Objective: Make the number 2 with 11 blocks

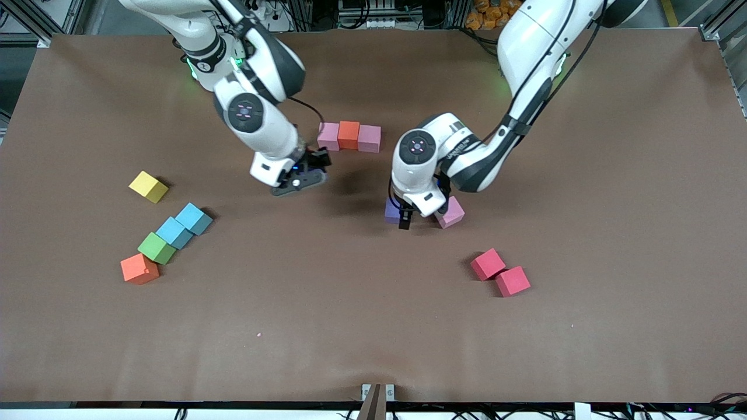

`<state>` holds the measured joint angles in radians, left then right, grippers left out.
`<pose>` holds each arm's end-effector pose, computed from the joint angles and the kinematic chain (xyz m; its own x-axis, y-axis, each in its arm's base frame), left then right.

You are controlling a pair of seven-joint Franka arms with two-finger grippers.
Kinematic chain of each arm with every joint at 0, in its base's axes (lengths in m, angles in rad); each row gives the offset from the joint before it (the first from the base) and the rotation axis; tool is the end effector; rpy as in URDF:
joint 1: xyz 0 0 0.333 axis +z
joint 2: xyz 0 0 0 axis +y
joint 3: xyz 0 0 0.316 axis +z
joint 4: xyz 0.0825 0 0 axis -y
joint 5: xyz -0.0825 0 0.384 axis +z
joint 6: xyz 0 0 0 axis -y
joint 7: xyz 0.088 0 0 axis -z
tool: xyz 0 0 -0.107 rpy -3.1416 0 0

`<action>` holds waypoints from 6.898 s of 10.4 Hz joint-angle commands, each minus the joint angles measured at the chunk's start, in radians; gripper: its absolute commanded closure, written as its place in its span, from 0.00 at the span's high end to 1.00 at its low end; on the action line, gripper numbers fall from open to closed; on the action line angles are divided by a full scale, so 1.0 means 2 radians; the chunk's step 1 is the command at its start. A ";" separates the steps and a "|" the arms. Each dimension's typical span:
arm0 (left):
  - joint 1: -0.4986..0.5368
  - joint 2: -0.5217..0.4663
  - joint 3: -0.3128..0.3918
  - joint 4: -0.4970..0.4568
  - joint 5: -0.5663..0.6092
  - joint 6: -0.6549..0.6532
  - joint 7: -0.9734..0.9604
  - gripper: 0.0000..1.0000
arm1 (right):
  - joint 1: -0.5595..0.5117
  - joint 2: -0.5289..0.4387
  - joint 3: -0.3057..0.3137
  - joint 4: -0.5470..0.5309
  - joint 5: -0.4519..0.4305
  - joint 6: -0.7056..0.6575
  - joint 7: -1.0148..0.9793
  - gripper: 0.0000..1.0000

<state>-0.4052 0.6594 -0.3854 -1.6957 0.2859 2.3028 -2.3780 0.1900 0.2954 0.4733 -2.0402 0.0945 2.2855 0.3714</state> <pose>0.4988 -0.4564 0.2345 0.1009 0.9947 -0.0199 0.9948 -0.1011 -0.0082 0.4672 0.3581 0.3124 0.9706 0.2188 -0.1005 0.1989 -0.9639 -0.1771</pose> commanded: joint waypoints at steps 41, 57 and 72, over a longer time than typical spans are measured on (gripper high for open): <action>0.035 0.026 -0.002 0.033 -0.023 -0.016 0.553 0.43 | 0.333 0.113 -0.198 0.047 0.001 0.061 0.294 1.00; -0.083 0.075 0.013 0.115 0.017 -0.037 0.699 0.44 | -0.005 -0.139 -0.198 -0.034 -0.097 -0.129 -0.195 1.00; -0.142 0.103 0.031 0.122 0.017 -0.037 0.671 0.47 | -0.290 -0.044 -0.200 -0.186 -0.125 0.123 -0.760 1.00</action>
<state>-0.6721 0.8523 -0.3332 -1.4669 0.2980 2.2457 -1.0087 -0.3525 0.1973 0.0579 -2.3986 -0.1403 2.5045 -1.1277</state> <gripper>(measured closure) 0.441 0.000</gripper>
